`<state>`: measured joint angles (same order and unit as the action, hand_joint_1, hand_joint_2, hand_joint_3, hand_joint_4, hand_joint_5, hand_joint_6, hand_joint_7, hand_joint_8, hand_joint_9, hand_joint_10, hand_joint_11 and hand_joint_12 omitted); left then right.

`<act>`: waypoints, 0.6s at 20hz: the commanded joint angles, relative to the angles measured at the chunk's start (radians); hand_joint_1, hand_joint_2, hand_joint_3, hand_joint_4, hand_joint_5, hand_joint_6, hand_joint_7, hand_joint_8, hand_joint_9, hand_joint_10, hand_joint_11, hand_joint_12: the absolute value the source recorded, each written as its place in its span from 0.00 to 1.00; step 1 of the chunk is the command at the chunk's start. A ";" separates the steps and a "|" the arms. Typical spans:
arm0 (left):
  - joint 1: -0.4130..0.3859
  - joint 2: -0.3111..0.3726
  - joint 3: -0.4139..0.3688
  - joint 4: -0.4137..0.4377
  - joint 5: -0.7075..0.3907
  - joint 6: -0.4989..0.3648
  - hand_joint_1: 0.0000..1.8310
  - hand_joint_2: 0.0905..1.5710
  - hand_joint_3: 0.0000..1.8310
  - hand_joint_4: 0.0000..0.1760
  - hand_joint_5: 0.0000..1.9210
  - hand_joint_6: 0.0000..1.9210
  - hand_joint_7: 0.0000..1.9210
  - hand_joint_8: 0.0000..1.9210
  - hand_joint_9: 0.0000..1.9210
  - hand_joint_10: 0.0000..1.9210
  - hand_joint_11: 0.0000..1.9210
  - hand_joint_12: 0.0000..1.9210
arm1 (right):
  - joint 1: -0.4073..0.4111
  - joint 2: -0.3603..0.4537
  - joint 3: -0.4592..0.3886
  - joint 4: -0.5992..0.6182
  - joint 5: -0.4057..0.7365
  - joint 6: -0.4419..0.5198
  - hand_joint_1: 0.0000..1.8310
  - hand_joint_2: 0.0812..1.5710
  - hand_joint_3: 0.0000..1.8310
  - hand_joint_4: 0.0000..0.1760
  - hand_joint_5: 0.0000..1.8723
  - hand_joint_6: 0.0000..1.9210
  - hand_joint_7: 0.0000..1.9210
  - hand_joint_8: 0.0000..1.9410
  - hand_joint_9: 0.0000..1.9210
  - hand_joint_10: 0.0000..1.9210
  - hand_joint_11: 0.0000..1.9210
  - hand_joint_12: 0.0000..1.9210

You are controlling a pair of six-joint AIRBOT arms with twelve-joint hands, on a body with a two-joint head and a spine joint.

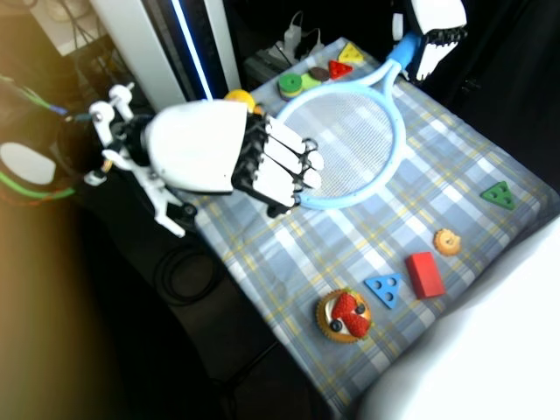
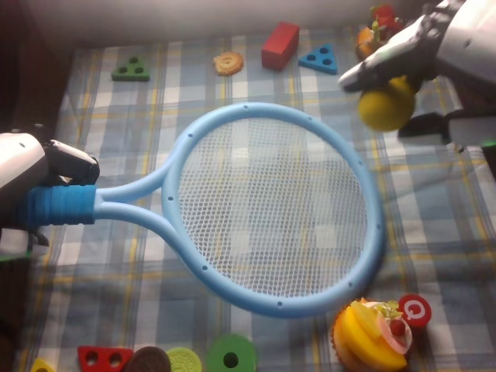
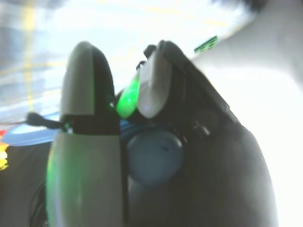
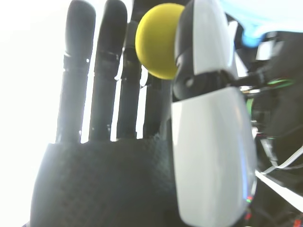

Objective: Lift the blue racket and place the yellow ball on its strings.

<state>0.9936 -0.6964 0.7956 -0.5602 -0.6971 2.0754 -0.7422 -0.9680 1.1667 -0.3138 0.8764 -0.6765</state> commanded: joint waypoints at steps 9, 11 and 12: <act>-0.023 -0.017 -0.023 0.027 -0.198 -0.012 0.86 0.83 0.01 1.00 0.46 1.00 0.64 1.00 0.77 1.00 0.69 1.00 | 0.021 -0.042 0.023 -0.044 0.028 0.058 0.69 0.68 0.00 0.00 0.66 0.20 0.48 0.64 0.50 0.57 0.45 0.78; -0.023 -0.022 -0.018 0.026 -0.203 -0.032 0.96 0.79 0.00 1.00 0.43 1.00 0.61 1.00 0.75 1.00 0.74 1.00 | 0.021 -0.042 0.025 -0.043 0.028 0.063 0.69 0.67 0.00 0.00 0.65 0.23 0.48 0.62 0.50 0.61 0.47 0.80; -0.022 -0.024 -0.018 0.023 -0.206 -0.032 0.96 0.79 0.00 1.00 0.43 1.00 0.61 1.00 0.75 1.00 0.74 1.00 | 0.021 -0.042 0.026 -0.043 0.028 0.066 0.69 0.67 0.00 0.00 0.65 0.23 0.48 0.62 0.50 0.61 0.47 0.80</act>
<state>0.9825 -0.7204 0.7750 -0.5575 -0.7868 2.0514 -0.7380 -1.0103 1.1889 -0.3874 0.7956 -0.6125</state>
